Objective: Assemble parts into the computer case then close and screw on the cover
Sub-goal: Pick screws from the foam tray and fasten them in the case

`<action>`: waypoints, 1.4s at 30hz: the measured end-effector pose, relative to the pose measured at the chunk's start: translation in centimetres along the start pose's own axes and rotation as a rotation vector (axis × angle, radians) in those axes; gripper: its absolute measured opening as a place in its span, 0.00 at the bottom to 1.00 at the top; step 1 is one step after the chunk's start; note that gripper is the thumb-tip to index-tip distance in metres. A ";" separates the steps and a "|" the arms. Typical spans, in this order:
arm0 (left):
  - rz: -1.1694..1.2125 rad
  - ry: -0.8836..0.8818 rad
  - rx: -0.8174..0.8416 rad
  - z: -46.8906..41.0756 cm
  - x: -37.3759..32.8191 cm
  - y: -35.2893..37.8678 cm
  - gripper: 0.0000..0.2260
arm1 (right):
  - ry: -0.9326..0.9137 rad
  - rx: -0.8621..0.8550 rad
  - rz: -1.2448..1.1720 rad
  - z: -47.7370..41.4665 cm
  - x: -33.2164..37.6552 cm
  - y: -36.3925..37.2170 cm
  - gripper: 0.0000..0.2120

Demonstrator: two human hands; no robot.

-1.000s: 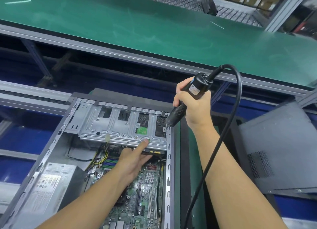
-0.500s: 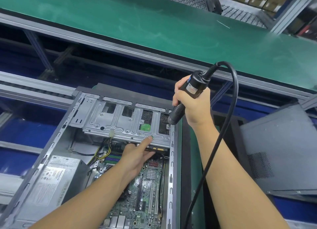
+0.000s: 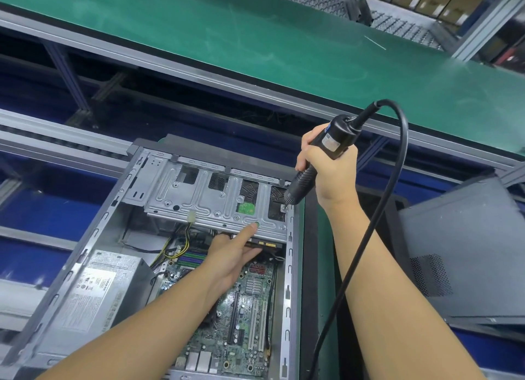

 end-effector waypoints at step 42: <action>-0.008 -0.005 0.108 2.1 -2.0 -0.5 0.44 | -0.095 -0.038 -0.136 2.5 5.1 0.1 0.13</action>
Point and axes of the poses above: each hand's wrist, its own z-axis away from the middle knuckle, its own y-axis out of the palm, x = y × z, the point moved 10 cm from there along -z, towards the middle knuckle, and after that the axes turned 5 degrees about -y, right-handed, at the moved point
